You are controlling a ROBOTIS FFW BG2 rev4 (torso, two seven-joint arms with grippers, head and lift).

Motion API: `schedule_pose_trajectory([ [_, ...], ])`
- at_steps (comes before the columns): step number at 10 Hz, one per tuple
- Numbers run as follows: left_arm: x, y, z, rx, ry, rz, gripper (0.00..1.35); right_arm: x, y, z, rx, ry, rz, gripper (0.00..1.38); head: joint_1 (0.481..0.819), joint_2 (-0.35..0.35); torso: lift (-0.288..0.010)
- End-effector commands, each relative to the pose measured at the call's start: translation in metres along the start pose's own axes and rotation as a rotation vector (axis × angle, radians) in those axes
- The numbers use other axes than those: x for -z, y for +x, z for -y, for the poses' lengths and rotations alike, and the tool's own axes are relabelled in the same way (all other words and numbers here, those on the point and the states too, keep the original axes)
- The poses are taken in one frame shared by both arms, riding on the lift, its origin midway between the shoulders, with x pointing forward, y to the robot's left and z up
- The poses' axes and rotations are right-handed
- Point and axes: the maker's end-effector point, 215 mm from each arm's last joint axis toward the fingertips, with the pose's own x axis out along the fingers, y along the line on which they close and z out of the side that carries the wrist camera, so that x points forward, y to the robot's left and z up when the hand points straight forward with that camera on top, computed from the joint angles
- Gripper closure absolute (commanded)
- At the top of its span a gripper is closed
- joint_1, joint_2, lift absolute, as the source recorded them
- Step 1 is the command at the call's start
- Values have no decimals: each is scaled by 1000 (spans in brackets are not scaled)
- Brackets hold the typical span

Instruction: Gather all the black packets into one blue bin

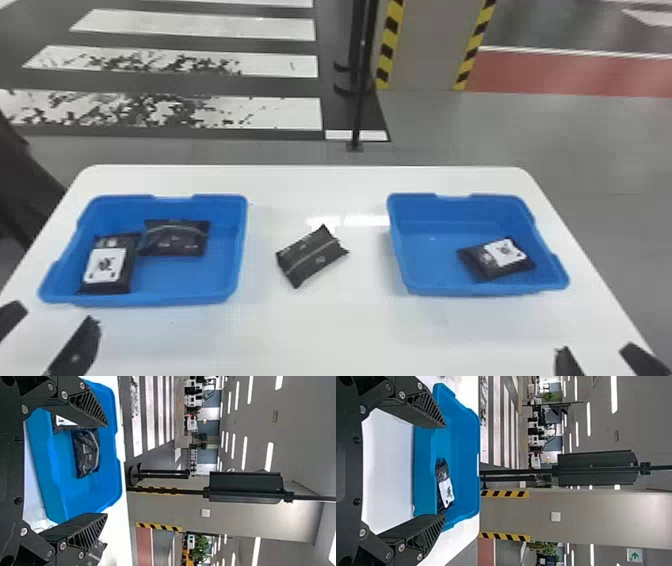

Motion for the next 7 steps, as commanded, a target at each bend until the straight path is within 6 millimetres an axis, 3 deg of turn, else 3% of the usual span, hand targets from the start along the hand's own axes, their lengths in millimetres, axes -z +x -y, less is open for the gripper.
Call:
schedule_pose_trajectory([
  [1,0,-1,0,-1,1,-1,245,2,-1,0,1,2,-4,233,695,-90,-110],
  [5,3,4,4,9,-13,-8,242,2,-1,0,2,4,-3,233,695,-95,-110],
  [7,-5,16,12,29,-20,18,243,1,-1,1,3,7,-1,233,695,-103,-110],
])
